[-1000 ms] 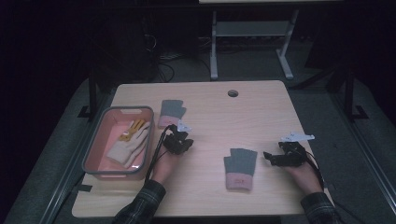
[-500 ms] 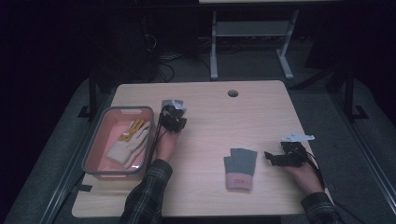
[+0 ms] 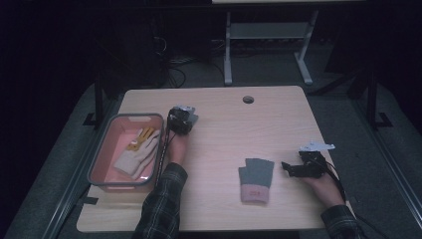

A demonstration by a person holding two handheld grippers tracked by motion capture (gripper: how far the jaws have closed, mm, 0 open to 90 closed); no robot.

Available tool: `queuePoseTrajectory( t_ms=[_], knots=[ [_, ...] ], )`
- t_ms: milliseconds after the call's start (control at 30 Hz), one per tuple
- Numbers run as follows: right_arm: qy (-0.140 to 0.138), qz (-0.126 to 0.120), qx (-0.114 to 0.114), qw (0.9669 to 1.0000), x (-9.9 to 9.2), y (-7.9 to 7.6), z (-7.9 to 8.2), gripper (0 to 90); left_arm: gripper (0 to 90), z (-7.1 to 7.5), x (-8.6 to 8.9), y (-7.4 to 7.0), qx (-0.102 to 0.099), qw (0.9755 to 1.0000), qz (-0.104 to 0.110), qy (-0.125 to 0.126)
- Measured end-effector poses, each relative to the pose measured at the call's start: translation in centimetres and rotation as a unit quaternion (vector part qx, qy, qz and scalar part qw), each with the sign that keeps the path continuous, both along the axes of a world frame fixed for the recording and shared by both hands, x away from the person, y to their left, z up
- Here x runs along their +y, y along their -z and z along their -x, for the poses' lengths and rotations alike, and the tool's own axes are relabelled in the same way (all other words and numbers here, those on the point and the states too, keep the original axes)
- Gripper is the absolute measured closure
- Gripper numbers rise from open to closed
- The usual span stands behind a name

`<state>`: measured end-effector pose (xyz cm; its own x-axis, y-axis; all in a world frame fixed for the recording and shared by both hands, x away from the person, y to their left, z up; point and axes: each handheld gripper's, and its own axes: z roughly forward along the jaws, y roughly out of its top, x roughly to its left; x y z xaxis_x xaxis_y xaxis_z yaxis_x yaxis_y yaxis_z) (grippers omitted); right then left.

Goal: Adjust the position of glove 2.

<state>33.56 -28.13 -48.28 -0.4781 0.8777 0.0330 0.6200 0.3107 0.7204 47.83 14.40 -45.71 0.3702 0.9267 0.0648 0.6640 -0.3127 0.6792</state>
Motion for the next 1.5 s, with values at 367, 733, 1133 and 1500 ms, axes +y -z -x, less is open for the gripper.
queuePoseTrajectory(
  t_ms=[367, 733, 1133, 1500],
  knots=[
    [-0.004, 0.0, -0.001, 1.0, 0.1, 0.0, 0.0, 14.5, 89.7, 1.8, -0.9, 0.3, 0.042, 0.9981, 0.005, 0.043],
    [-0.004, 0.0, 0.0, 1.0, 0.1, 0.0, 0.0, 14.5, 89.7, 1.1, -0.2, -0.9, 0.009, 0.9995, 0.005, 0.031],
    [-0.005, 0.0, 0.0, 1.0, 0.2, 0.0, 0.0, 14.5, 89.8, -0.1, -0.3, 0.1, 0.035, 0.9987, 0.006, 0.037],
    [-0.008, 0.0, -0.001, 1.0, 0.3, 0.0, 0.0, 14.5, 89.8, 4.0, -1.9, 0.3, 0.04, 0.9929, 0.027, 0.109]
  ],
)
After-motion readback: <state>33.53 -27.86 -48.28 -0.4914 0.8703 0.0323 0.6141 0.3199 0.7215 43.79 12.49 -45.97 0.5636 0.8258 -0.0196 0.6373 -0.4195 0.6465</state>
